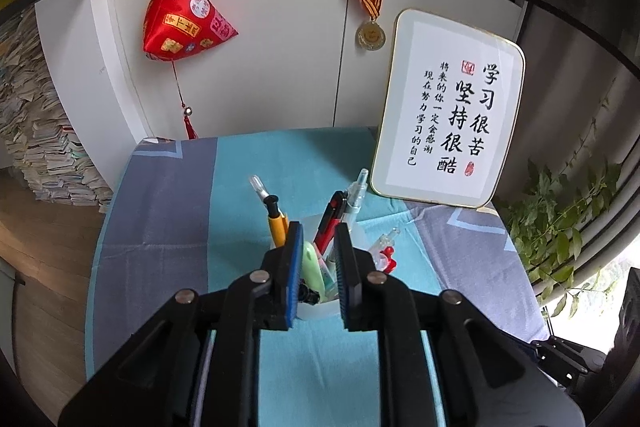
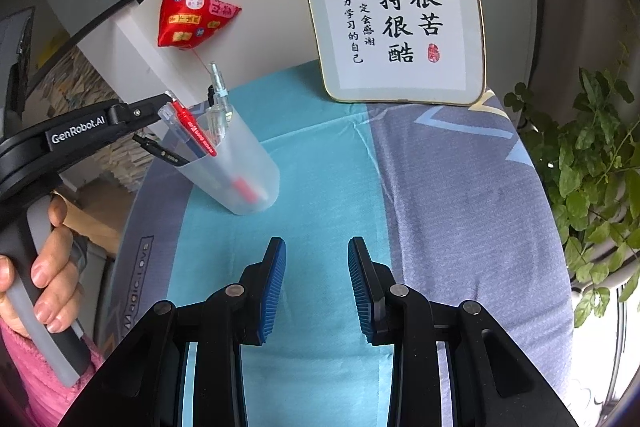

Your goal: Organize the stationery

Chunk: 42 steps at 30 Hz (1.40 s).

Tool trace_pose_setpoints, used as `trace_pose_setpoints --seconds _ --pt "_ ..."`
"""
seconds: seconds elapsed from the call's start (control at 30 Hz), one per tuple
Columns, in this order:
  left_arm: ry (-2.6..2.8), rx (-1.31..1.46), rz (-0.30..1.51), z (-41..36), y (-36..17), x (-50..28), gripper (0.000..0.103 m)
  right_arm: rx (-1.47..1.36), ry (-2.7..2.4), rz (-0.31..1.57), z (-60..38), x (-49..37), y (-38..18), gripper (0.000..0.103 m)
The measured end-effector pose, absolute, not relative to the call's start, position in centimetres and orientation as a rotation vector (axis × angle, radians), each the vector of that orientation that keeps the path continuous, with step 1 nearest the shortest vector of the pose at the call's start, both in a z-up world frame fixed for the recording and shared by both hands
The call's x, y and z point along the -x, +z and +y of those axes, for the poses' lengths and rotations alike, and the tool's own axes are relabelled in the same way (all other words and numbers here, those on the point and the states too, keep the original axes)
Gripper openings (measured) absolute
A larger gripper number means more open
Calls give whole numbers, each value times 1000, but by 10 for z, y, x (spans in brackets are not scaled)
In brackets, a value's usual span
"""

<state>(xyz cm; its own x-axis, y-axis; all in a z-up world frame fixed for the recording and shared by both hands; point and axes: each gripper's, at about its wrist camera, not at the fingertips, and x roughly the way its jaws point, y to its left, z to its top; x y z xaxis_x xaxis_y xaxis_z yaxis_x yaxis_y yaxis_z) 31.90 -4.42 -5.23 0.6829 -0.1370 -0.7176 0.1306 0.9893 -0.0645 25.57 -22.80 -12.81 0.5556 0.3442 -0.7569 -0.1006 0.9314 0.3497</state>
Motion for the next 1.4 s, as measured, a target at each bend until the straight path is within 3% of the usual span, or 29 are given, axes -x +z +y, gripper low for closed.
trace_pose_setpoints --seconds 0.33,0.4,0.77,0.83,0.97,1.4 --pt "-105 -48 694 -42 -30 -272 47 -245 270 915 -216 -243 -112 32" --pt "-88 -65 667 -42 -25 -257 59 -230 263 898 -213 -237 -105 32" --pt "-81 -89 578 -33 -15 -184 82 -174 247 833 -199 -196 -77 33" --pt "-64 -98 566 -32 -17 -173 82 -163 239 824 -197 -188 -75 34" --pt "-69 -85 580 -27 -21 -155 82 -150 220 804 -194 -173 -71 50" --pt "-69 -39 583 -18 -23 -88 84 -113 193 716 -190 -102 -43 52"
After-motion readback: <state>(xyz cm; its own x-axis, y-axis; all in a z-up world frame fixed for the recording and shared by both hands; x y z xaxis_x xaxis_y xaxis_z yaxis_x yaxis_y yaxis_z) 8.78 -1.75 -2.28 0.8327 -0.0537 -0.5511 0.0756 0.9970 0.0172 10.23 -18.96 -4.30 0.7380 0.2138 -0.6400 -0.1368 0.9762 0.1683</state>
